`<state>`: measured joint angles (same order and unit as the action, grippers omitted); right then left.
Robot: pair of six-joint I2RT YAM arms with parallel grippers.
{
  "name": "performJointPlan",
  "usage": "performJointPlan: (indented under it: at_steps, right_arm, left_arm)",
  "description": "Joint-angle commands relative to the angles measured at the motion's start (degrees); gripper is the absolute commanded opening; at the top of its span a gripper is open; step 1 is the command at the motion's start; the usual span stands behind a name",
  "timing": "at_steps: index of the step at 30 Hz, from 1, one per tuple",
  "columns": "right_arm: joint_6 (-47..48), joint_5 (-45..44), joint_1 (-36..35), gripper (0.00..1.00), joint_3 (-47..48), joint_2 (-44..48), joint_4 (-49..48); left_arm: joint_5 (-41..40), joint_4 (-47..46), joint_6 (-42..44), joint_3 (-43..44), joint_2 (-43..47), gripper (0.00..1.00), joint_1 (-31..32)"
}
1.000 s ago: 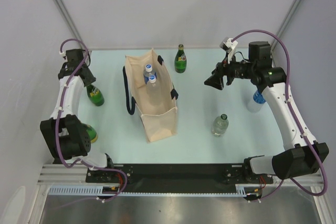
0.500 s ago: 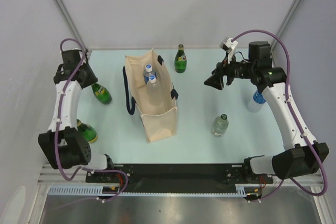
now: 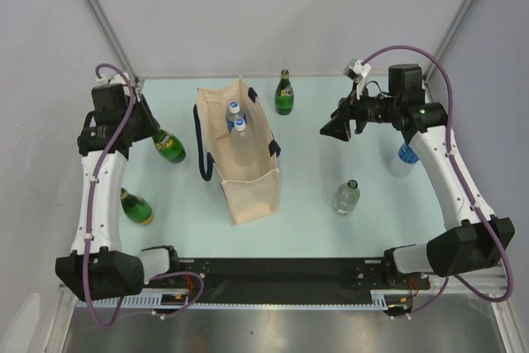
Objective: Place the beverage into the canvas bag
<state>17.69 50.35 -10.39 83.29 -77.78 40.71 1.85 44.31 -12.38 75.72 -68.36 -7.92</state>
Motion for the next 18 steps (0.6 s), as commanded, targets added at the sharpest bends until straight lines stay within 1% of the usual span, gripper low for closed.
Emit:
performJointPlan:
  at_steps: [1, 5, 12, 14, 15, 17, 18]
  right_arm:
    - [0.5, 1.4, -0.6, 0.76, 2.6, -0.4, 0.2]
    - [0.5, 1.3, -1.1, 0.76, 2.3, -0.4, 0.0]
    - [0.6, 1.8, -1.4, 0.76, 2.2, -0.8, -0.2]
    - [0.7, 1.9, -1.5, 0.76, 2.3, -0.8, -0.3]
    - [0.8, 1.9, -1.5, 0.76, 2.1, -0.9, -0.3]
    - [0.9, 2.0, -1.5, 0.76, 2.1, -0.9, -0.2]
    - [1.0, 1.9, -1.5, 0.76, 1.9, -0.8, -0.2]
  left_arm:
    - [3.0, -2.7, 0.8, 9.5, 3.2, 0.0, 1.5]
    - [3.0, 2.3, 0.6, 16.4, 2.0, 0.0, 2.7]
    - [2.5, 6.4, -0.8, 26.7, -0.2, 0.0, 6.2]
    - [2.3, 7.4, -1.6, 31.1, -1.3, 0.0, 7.5]
    - [2.1, 7.7, -1.8, 32.9, -2.8, 0.0, 9.2]
    - [1.4, 9.0, -2.2, 38.4, -4.3, 0.0, 11.2]
    - [0.8, 9.9, -2.1, 43.1, -6.5, 0.0, 11.8]
